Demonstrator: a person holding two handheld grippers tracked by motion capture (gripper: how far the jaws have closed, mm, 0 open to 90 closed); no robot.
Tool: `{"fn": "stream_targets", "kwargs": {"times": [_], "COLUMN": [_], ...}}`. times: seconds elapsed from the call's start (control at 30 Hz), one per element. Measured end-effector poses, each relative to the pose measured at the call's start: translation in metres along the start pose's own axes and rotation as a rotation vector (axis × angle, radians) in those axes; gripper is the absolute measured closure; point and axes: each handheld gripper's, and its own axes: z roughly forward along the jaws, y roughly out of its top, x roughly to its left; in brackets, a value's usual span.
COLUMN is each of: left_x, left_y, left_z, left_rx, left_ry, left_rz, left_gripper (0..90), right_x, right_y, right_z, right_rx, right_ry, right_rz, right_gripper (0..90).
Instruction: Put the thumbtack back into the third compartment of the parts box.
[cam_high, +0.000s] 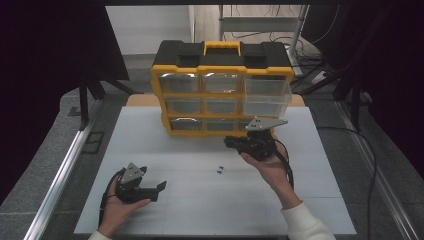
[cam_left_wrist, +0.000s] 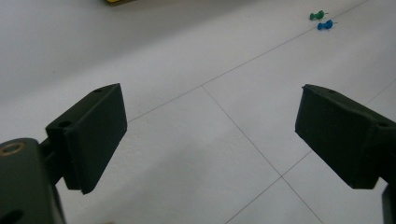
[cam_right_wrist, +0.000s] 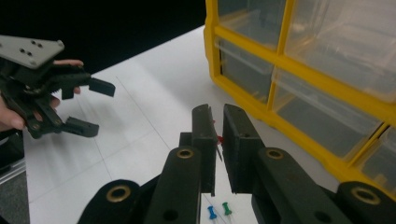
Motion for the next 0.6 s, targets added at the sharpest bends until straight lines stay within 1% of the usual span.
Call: {"fn": "stream_targets", "kwargs": {"times": [0.03,0.23,0.27,0.3,0.33,0.4,0.47,0.5,0.53,0.6], "left_x": [0.000,0.000,0.000,-0.001,-0.001,-0.001,0.000,0.000,0.000,0.000], "left_y": [0.000,0.000,0.000,0.000,0.000,0.000,0.000,0.000,0.000,0.000], "left_z": [0.000,-0.001,-0.001,-0.001,-0.001,-0.001,-0.001,-0.001,-0.001,-0.001], "left_rx": [0.000,-0.003,-0.003,-0.002,-0.002,-0.003,-0.004,-0.005,-0.005,-0.004], "left_ry": [0.000,-0.002,-0.002,-0.003,-0.003,-0.003,-0.003,-0.003,-0.002,-0.003], "left_rz": [0.000,0.000,0.000,0.000,0.001,0.000,-0.002,-0.002,-0.003,-0.003], "left_gripper": [9.4,9.3,9.3,9.3,9.3,9.3,9.3,9.3,9.3,9.3], "right_x": [0.000,0.004,0.004,0.006,0.006,0.008,0.008,0.009,0.009,0.009], "right_y": [0.000,0.015,0.015,0.020,0.020,0.028,0.030,0.035,0.035,0.042], "right_z": [0.000,-0.013,-0.013,-0.018,-0.018,-0.023,-0.025,-0.028,-0.028,-0.033], "right_rx": [0.000,-0.029,-0.029,-0.038,-0.038,-0.054,-0.055,-0.058,-0.058,-0.069], "right_ry": [0.000,-0.011,-0.011,-0.013,-0.013,-0.012,-0.015,-0.023,-0.023,-0.026], "right_rz": [0.000,-0.018,-0.018,-0.023,-0.023,-0.030,-0.035,-0.047,-0.047,-0.052], "right_gripper": [83.5,83.5,83.5,83.5,83.5,83.5,83.5,83.5,83.5,83.5]}}
